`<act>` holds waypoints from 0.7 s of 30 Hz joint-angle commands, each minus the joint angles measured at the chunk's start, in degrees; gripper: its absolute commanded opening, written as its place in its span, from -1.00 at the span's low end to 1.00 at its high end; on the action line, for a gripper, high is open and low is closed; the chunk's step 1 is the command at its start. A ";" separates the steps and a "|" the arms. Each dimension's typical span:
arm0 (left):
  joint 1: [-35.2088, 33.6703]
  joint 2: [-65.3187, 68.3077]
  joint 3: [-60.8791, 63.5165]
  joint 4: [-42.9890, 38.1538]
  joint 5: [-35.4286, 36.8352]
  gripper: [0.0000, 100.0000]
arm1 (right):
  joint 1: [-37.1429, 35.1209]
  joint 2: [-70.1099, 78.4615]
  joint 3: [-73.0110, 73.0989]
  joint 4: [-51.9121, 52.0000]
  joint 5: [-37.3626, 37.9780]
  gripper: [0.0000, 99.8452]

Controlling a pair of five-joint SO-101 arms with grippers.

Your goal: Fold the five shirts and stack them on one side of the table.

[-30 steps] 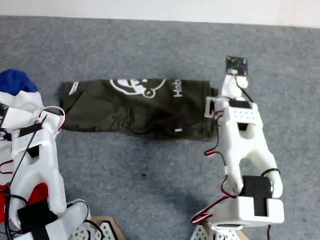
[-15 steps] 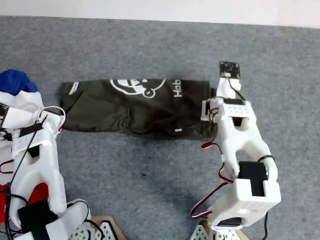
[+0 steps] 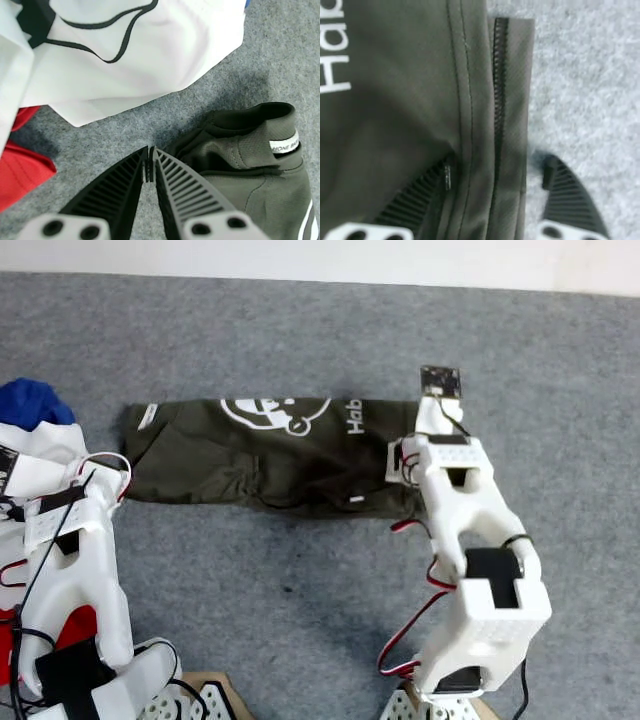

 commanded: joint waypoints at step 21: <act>-9.89 -2.68 -14.73 9.05 -0.62 -0.92 | -8.40 -7.43 -19.38 17.89 -1.14 -0.99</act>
